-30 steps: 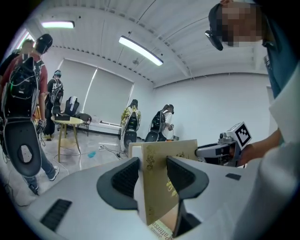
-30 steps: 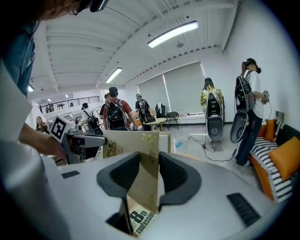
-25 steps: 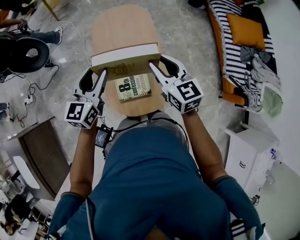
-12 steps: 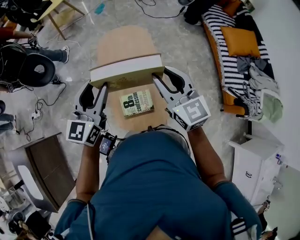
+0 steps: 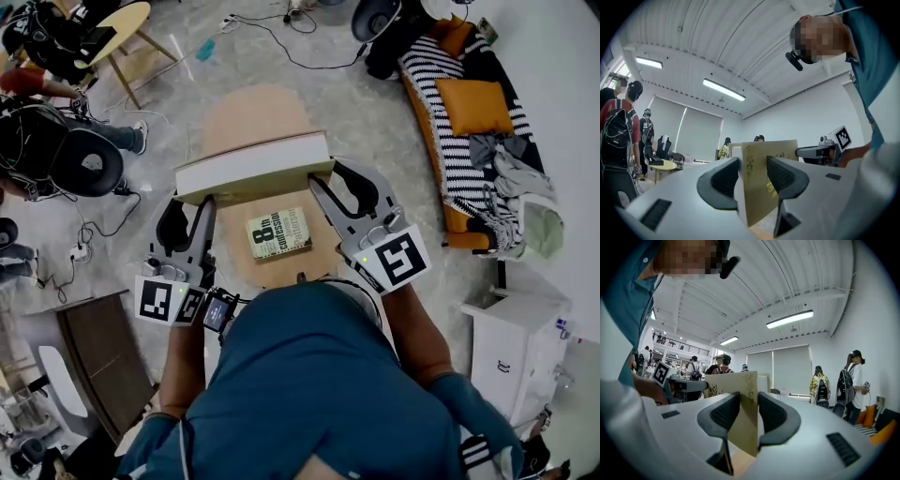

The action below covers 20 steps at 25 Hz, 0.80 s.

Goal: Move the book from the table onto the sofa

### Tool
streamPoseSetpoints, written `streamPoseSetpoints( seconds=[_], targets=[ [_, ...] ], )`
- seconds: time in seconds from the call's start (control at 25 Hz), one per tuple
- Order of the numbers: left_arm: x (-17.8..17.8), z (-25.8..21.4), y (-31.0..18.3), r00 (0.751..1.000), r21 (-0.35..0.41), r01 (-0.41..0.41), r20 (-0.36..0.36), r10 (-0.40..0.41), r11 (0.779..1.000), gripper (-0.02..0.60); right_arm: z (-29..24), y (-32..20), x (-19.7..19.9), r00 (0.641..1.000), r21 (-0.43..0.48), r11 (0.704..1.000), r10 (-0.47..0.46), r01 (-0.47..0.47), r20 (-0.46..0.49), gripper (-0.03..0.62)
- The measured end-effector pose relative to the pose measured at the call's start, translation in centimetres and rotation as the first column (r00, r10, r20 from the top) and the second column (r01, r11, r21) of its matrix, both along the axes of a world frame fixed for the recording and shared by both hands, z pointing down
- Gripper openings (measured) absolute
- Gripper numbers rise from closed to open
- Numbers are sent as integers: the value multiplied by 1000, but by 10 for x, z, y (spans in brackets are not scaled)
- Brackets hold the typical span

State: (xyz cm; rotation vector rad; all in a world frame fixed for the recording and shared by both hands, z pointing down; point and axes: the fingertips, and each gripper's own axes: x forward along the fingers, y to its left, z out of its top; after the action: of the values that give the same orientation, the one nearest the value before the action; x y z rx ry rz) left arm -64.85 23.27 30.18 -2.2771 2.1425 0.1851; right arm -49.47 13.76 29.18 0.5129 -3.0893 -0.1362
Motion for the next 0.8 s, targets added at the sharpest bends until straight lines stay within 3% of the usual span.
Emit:
streamPoseSetpoints(
  seconds=[0.8],
  targets=[
    [5, -38, 30, 997, 90, -70, 34, 67, 993, 190, -42, 42, 12, 997, 80, 995, 62, -65, 39, 138]
  ],
)
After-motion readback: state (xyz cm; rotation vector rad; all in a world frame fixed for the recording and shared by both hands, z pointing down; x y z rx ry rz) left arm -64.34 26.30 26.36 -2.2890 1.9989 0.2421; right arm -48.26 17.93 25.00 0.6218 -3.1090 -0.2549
